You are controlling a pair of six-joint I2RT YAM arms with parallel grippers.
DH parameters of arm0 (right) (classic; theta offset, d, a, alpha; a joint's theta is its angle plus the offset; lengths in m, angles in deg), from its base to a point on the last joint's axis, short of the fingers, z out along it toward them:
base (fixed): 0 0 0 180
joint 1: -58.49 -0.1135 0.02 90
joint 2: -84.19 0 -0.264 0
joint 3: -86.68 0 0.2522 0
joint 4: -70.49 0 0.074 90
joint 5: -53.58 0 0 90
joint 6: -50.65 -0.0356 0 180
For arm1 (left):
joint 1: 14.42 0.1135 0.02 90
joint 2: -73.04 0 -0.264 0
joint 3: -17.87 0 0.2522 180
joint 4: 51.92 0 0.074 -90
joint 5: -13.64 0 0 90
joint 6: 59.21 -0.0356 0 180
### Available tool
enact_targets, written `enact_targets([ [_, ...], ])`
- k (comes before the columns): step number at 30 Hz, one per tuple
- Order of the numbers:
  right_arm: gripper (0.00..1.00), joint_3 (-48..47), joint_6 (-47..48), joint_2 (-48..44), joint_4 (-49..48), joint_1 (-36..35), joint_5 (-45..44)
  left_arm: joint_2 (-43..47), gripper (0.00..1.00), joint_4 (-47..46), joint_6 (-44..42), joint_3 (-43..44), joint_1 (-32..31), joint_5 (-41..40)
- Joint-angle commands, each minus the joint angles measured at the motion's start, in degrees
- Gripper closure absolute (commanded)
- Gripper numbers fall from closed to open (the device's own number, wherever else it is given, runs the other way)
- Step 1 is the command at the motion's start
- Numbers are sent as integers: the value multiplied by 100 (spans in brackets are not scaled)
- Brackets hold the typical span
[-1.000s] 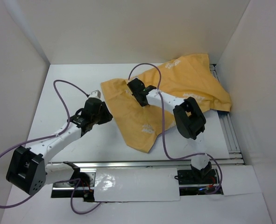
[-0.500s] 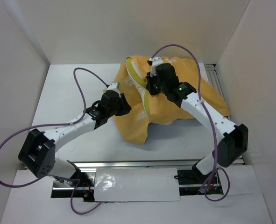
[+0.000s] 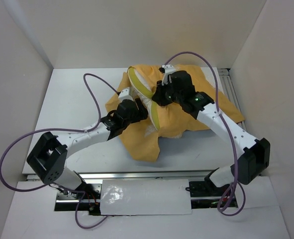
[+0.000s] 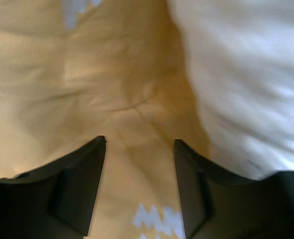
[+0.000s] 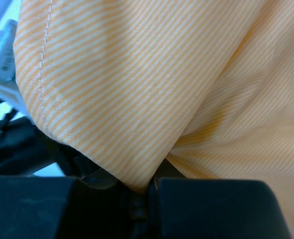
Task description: Put the pillow into the pillowcase
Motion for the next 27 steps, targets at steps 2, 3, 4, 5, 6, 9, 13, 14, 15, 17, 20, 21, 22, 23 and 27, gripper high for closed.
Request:
enact_targets([
  [2, 100, -139, -272, -636, -1056, 27, 696, -407, 24, -385, 275, 120, -59, -864],
  [3, 100, -209, -342, -636, -1056, 27, 941, -487, 18, -463, 345, 207, -112, -1101],
  [4, 100, -209, -412, -636, -1152, 27, 1082, -549, 18, -464, 345, 208, -113, -1190],
  [5, 100, -296, -413, -636, -1153, 27, 1188, -602, 16, -585, 345, 208, -174, -1269],
  [6, 100, -350, -483, -636, -1153, 27, 1276, -602, 16, -796, 345, 147, -174, -1270],
  [9, 100, -508, -536, -636, -1101, 27, 1487, -454, 8, -1797, 74, -160, -297, -1472],
  [13, 100, -614, -598, -584, -1048, 27, 1663, -295, 3, -2415, -120, -433, -359, -1761],
  [14, 100, -614, -598, -584, -995, 27, 1664, -295, 3, -2415, -51, -433, -359, -1988],
  [15, 100, -614, -658, -584, -995, 27, 1664, -295, 3, -2354, 2, -433, -359, -2112],
  [17, 100, -552, -737, -636, -1082, 80, 1865, -295, 0, -2012, 248, -205, -359, -2594],
  [20, 100, -430, -887, -636, -1232, 132, 2260, -505, 0, -1844, 301, 49, -359, -2930],
  [21, 100, -429, -888, -636, -1232, 133, 2331, -567, 0, -1931, 301, 50, -359, -2931],
  [22, 100, -429, -949, -636, -1284, 133, 2332, -724, 0, -2001, 301, 120, -359, -3009],
  [23, 100, -429, -949, -689, -1285, 133, 2410, -812, 0, -2071, 249, 251, -359, -3010],
  [27, 100, -376, -949, -759, -1232, 133, 2411, -1269, 3, -1338, 501, 804, -184, -2617],
])
